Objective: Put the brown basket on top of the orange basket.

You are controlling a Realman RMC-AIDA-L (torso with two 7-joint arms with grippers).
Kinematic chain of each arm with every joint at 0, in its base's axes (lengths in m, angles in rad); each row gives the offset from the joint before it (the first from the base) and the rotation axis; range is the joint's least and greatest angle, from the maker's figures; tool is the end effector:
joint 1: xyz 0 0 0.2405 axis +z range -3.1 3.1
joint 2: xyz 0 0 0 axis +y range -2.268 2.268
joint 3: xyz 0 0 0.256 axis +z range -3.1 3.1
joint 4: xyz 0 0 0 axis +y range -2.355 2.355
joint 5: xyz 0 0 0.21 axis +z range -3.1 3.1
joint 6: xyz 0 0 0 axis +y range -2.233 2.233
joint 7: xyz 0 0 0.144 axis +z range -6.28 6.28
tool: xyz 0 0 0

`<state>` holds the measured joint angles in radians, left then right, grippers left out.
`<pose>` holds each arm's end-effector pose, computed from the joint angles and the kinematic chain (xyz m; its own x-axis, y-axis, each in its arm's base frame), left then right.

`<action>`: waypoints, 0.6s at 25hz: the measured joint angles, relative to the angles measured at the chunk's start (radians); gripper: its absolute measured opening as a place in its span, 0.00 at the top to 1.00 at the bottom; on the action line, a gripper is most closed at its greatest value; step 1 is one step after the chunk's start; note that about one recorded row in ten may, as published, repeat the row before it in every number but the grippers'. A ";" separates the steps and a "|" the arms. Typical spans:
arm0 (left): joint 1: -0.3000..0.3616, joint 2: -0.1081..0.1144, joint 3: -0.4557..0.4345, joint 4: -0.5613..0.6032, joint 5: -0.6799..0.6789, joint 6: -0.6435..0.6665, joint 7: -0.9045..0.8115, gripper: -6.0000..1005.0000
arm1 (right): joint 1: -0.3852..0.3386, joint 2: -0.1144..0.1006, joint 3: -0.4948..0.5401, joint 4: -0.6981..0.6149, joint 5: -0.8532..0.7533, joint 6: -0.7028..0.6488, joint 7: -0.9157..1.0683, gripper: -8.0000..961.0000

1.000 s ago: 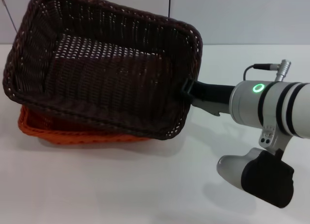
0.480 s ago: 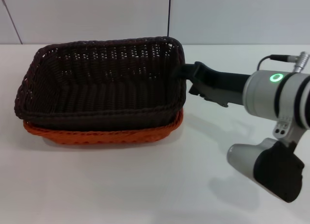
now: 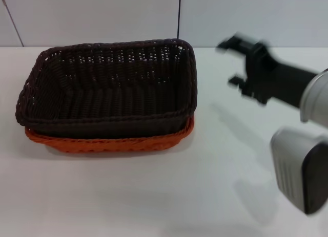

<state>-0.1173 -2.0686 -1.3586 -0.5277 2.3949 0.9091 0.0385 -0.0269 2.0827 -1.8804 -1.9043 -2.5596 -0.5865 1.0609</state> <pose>-0.3980 0.2821 0.0403 0.6364 0.0222 0.7710 0.7224 0.3334 -0.6058 0.1218 0.3012 0.0122 0.4532 0.5651 0.6894 0.8837 -0.1831 -0.4308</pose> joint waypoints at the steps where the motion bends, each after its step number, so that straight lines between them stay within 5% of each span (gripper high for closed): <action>1: -0.001 0.002 -0.003 0.004 0.000 0.002 0.002 0.21 | -0.022 0.002 0.000 0.007 0.037 0.065 0.016 0.18; 4: 0.000 0.006 -0.020 0.010 0.001 0.042 0.003 0.21 | -0.058 0.000 -0.023 0.107 0.243 0.455 0.180 0.18; 5: 0.000 0.006 -0.020 0.010 0.001 0.042 0.003 0.21 | -0.058 0.000 -0.023 0.107 0.243 0.455 0.180 0.18; 10: 0.004 0.005 -0.032 0.022 0.003 0.107 -0.005 0.21 | 0.018 -0.003 -0.074 0.369 0.496 0.987 0.440 0.18; 15: 0.002 0.006 -0.043 0.051 0.008 0.121 -0.002 0.21 | 0.032 -0.007 -0.068 0.486 0.570 1.177 0.734 0.18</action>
<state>-0.1153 -2.0628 -1.4017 -0.4766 2.4024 1.0305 0.0367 0.0056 2.0761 -1.9480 -1.4180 -1.9891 0.5909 1.7948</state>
